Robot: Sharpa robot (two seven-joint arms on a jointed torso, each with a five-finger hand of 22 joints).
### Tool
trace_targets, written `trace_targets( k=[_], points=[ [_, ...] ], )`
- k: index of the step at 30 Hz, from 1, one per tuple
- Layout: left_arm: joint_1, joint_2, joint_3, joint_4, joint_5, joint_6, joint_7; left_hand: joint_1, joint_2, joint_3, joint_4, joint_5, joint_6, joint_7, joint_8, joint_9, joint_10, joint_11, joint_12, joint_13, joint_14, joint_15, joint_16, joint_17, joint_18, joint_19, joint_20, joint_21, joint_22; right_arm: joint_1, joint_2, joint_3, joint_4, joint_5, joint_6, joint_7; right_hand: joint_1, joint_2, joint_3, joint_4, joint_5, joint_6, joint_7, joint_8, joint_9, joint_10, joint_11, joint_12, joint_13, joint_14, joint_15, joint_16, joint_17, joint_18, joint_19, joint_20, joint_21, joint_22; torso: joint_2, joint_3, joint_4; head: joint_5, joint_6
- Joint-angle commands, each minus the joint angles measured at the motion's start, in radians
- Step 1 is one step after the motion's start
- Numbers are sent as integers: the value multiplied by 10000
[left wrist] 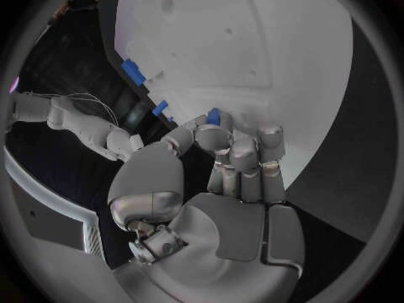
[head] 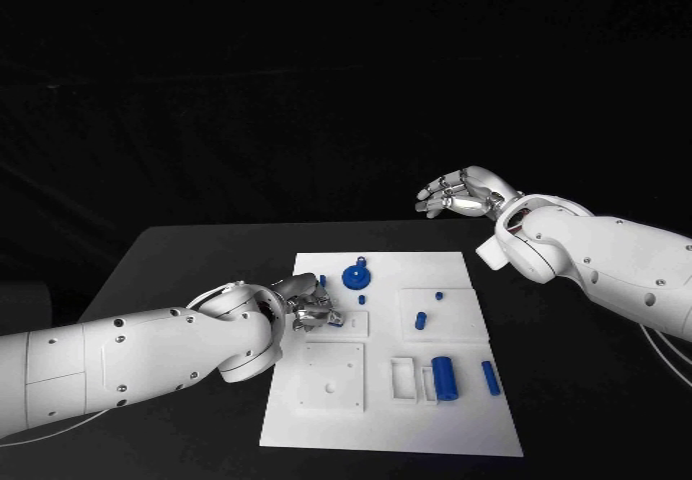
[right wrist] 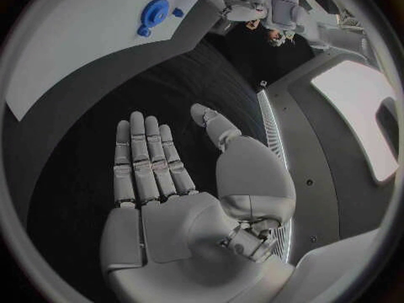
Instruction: Assemble the parts on the task board
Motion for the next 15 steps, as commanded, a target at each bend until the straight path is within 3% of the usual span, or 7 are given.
trace_targets(
  k=[1,3,5,15],
  points=[
    [-49,17,-45,9,-32,538,-185,78,47,-32,38,-5,2049,-1047,35,826,-415,-380,66,-15,460,-544,36,-14,77,47,-1075,35,16,-3,4,7,7,-76,112,47,-19,35,-59,-3,33,93,8,44,-9,-39,40,-53,-13,-67,4,-52,-11,131,-101,1,-43,-15,3,-4,-6,11,5],
    [-49,18,-44,12,-31,624,-202,-84,145,-97,201,-218,2102,-1067,62,841,-399,-396,138,-22,482,-541,101,-14,78,59,-1075,42,15,-3,3,7,7,-77,118,45,-17,35,-58,-4,35,93,8,44,-10,-40,40,-53,-15,-67,4,-52,-12,132,-102,1,-44,-16,4,-3,-8,6,-6],
    [-49,18,-44,11,-7,688,-215,-103,155,-100,217,-229,2111,-1069,67,844,-401,-398,154,-26,479,-543,112,-17,80,59,-1076,45,17,-3,-1,7,9,-78,115,44,-17,35,-58,-5,36,93,8,44,-10,-40,40,-53,-16,-67,4,-53,-12,132,-102,1,-44,-16,2,-2,-8,10,-10],
    [-49,52,-42,-27,6,930,-242,-383,368,-135,339,-62,2183,-1091,137,875,-428,-423,350,-65,462,-542,258,-38,98,44,-1079,85,48,-4,6,7,12,-81,110,46,3,37,-50,-4,192,97,7,52,-40,-35,43,-41,-81,-68,7,-60,-22,153,-110,22,-58,-20,1,2,-6,3,-28]
  ],
)
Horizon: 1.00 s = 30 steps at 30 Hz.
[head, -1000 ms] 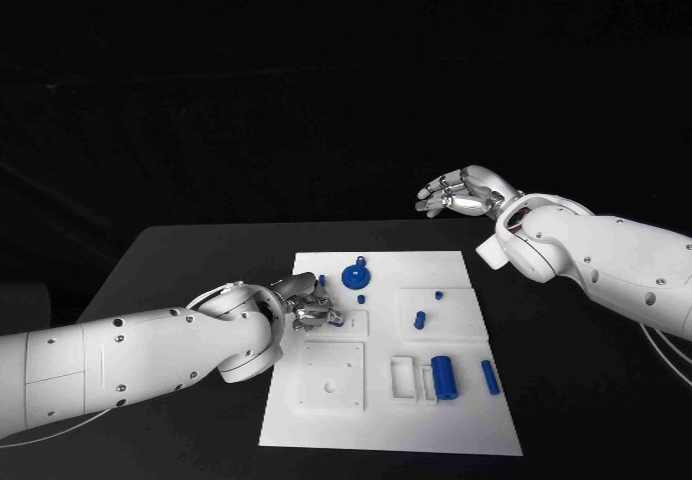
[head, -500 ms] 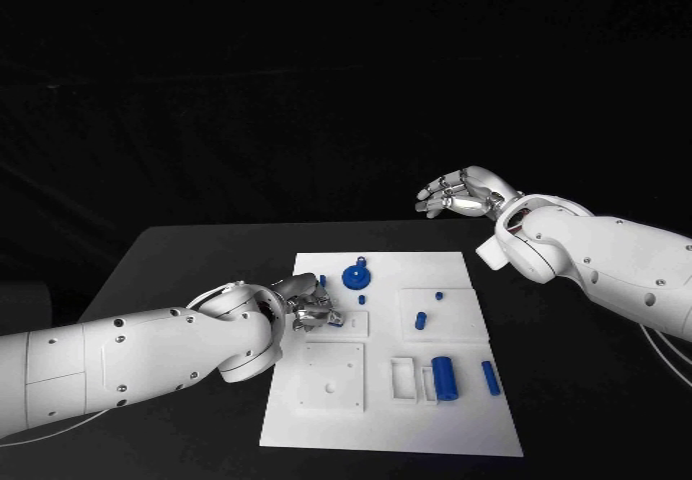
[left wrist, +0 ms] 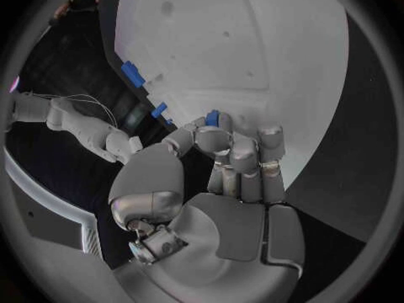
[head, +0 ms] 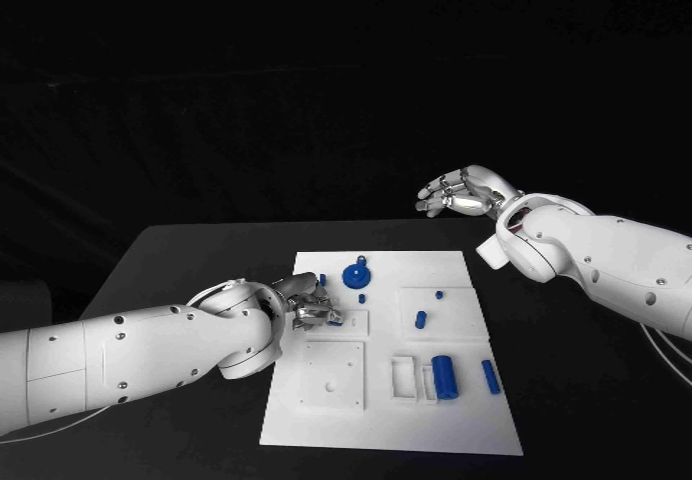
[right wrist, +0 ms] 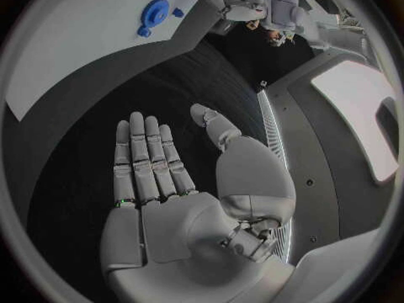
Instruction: Assemble the parts on the task board
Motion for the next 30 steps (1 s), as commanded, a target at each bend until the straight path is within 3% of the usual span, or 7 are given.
trace_targets(
  k=[1,7,16,19,30],
  points=[
    [-73,42,-65,1,22,670,-157,-153,129,-3,49,208,2184,-1095,65,-15,-429,-413,116,-30,455,-541,87,-25,103,37,-1079,54,21,-2,6,7,7,-79,110,49,4,37,-50,-4,66,86,-3,52,-11,-35,43,-41,-17,-52,-10,-60,-12,154,-71,-16,-58,-10,1,3,1,-5,-4],
    [-72,73,-62,-48,48,737,-153,-410,304,12,-32,431,2190,-1107,114,-17,-471,-421,250,-90,426,-545,170,-67,116,19,-1077,85,46,-2,9,7,5,-79,116,47,6,36,-49,-4,94,86,-3,54,-18,-35,44,-39,-31,-53,-8,-62,-14,158,-73,-12,-61,-10,-2,5,-5,-5,-10],
    [-69,192,-52,-123,52,1029,-222,-506,384,55,-101,515,2188,-1112,138,-33,-486,-426,316,-126,415,-547,209,-91,127,16,-1079,100,55,-4,32,7,-10,-80,118,49,5,38,-50,-2,158,88,-2,58,-32,-33,45,-33,-60,-52,-7,-64,-18,167,-75,-2,-66,-11,5,8,-6,0,-30],
    [-68,219,-50,-138,52,1173,-248,-565,428,117,-216,757,2189,-1115,171,-51,-505,-430,378,-171,404,-547,246,-123,136,18,-1078,117,63,-7,36,7,-13,-80,125,50,5,36,-51,-2,175,87,-2,58,-36,-33,46,-31,-69,-53,-7,-66,-20,170,-76,1,-68,-11,7,12,-10,-2,-37],
    [-66,275,-44,-222,-149,1493,-376,-555,423,182,-343,924,2184,-1122,202,-71,-519,-434,437,-224,398,-549,277,-161,149,29,-1081,134,67,-9,37,7,-13,-80,124,57,1,33,-55,-1,213,87,0,60,-46,-33,47,-27,-89,-53,-6,-67,-22,176,-78,8,-71,-12,-4,5,-4,-10,-74]
  ],
)
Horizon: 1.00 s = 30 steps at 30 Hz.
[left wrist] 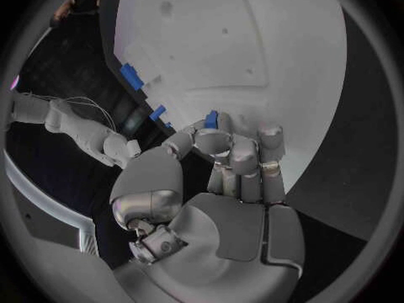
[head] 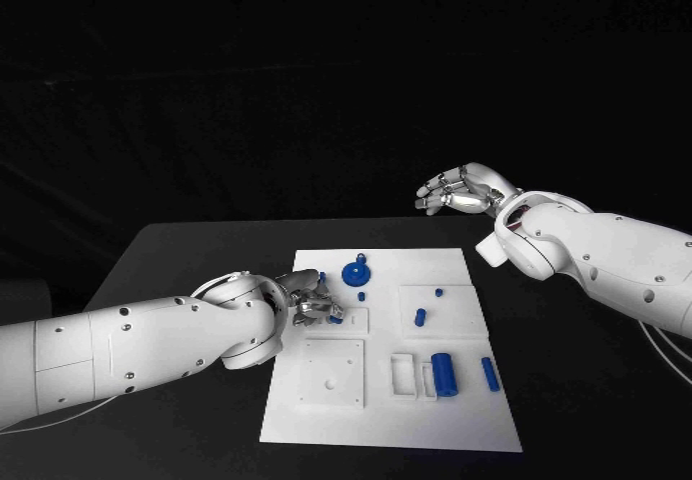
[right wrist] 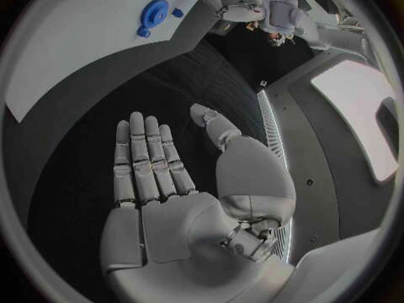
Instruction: Assemble the parts on the task board
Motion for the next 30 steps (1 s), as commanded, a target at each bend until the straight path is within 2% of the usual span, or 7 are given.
trace_targets(
  k=[1,17,30],
  points=[
    [-140,73,-116,28,-138,925,-252,67,92,48,-99,59,2182,-1122,-45,-71,-510,-425,59,-20,400,-548,54,-14,151,31,-1082,55,16,-3,3,7,7,-76,110,61,1,33,-55,-1,66,69,-12,60,-17,-33,47,-27,-16,-54,-5,-68,-15,175,-80,10,-32,-14,-5,-3,2,-2,-15],
    [-139,-4,-107,83,-942,1041,-403,216,66,137,-208,122,2184,-1129,-9,-88,-518,-433,113,-80,406,-544,91,-52,164,57,-1084,76,17,-3,-23,7,25,-76,110,77,-15,26,-68,2,93,68,-10,62,-28,-35,50,-23,-37,-56,-3,-70,-19,180,-85,19,-38,-15,-5,-19,17,-16,-45],
    [-138,-14,-106,88,-939,1279,-482,238,82,145,-214,221,2187,-1130,11,-98,-522,-434,140,-111,406,-534,108,-72,162,71,-1078,87,17,-4,-15,7,18,-76,118,77,-24,25,-76,1,107,67,-10,63,-35,-35,51,-20,-53,-57,-2,-72,-21,186,-88,24,-43,-17,-3,-13,17,-10,-55]
  ],
)
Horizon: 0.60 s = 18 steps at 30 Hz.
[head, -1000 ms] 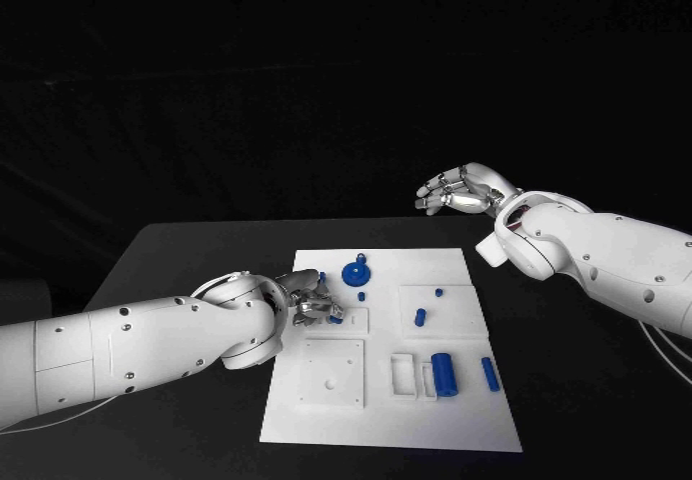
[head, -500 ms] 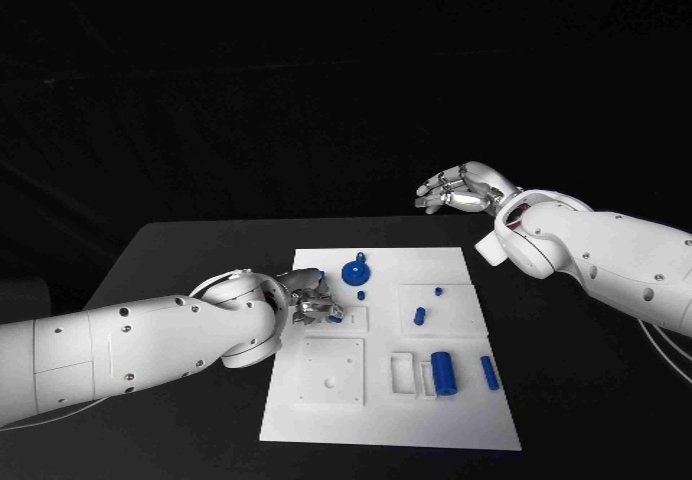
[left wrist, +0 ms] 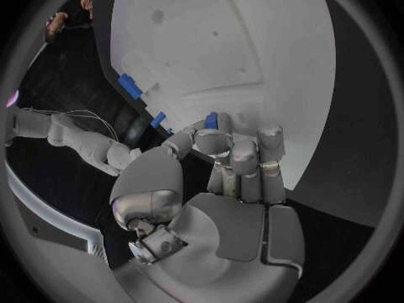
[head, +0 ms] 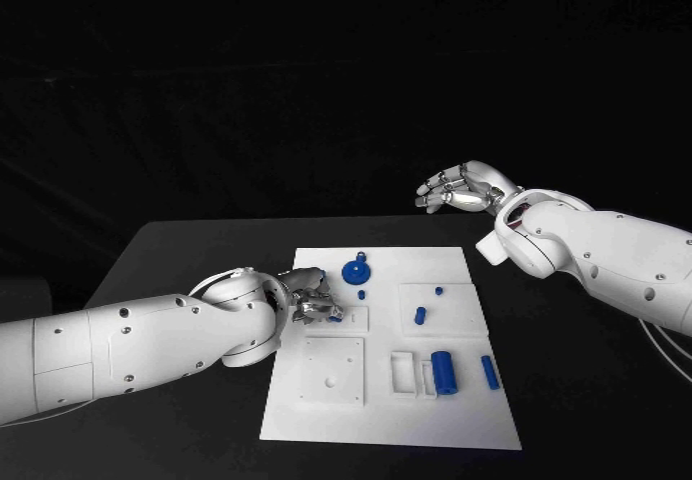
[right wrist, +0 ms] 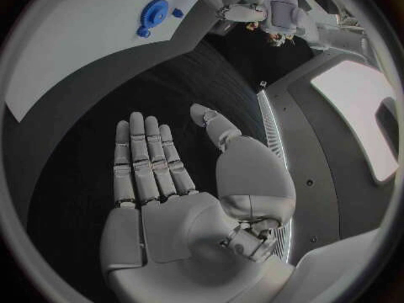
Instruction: Assemble the parts on the task board
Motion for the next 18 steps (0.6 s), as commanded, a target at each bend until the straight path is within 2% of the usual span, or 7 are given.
trace_targets(
  k=[1,5,12,13,14,16,18],
  points=[
    [-155,1,-143,1,-27,970,-390,184,132,173,-185,72,2179,-1123,54,-14,-522,-433,52,-17,406,-534,69,-13,163,72,-1078,52,10,-3,7,7,4,-75,114,73,-24,25,-77,1,36,61,8,63,-18,-35,51,-20,-14,-58,-1,-32,-11,186,-51,-14,-43,-9,2,3,-2,3,4],
    [-155,35,-141,-1,72,1022,-378,165,128,154,-171,44,2175,-1120,58,-18,-524,-430,62,-27,403,-530,71,-21,158,73,-1073,53,9,-9,16,7,-2,-75,119,71,-24,27,-77,0,40,61,8,64,-20,-35,51,-19,-19,-59,-1,-33,-12,188,-52,-13,-45,-10,2,2,-9,11,2],
    [-150,59,-140,-80,305,1124,-369,65,93,65,-48,-398,2151,-1108,84,-50,-539,-414,114,-107,389,-508,81,-84,154,63,-1063,42,-6,-11,18,7,-2,-75,118,68,-23,28,-78,-1,46,59,8,64,-23,-35,51,-17,-25,-59,-1,-33,-13,191,-53,-11,-47,-11,-2,14,-8,12,2],
    [-150,62,-140,-88,323,1143,-365,31,77,44,5,-531,2148,-1110,90,-61,-542,-411,128,-126,388,-505,87,-98,155,61,-1063,40,-9,-11,18,7,0,-75,119,67,-24,28,-79,-1,47,59,8,64,-24,-35,52,-17,-25,-59,-1,-34,-13,191,-53,-11,-47,-11,-2,13,-8,12,2],
    [-150,68,-140,-96,372,1151,-365,-70,54,-17,156,-1006,2147,-1118,100,-76,-546,-404,146,-151,385,-501,95,-116,154,60,-1061,32,-18,-11,19,7,-1,-75,119,67,-24,27,-79,-1,48,59,8,64,-24,-35,52,-17,-27,-60,-1,-34,-13,191,-54,-11,-47,-11,-3,17,-3,16,-1],
    [-149,81,-140,-110,355,1179,-365,-136,-26,-38,332,-1426,2141,-1116,113,-108,-559,-413,176,-193,380,-503,111,-144,164,46,-1066,23,-24,-11,22,7,-3,-75,119,68,-25,26,-80,-1,49,58,9,64,-25,-35,52,-16,-28,-60,-1,-34,-14,192,-54,-10,-48,-11,-2,17,-5,20,0],
    [-149,91,-140,-123,375,1195,-360,-192,-87,-57,478,-1597,2137,-1115,128,-136,-567,-417,207,-232,373,-506,127,-169,169,35,-1067,23,-24,-11,28,7,-7,-75,119,69,-26,25,-81,-1,51,57,9,64,-26,-35,52,-16,-31,-60,0,-34,-14,192,-55,-9,-49,-12,0,11,-6,18,-7]
  ],
)
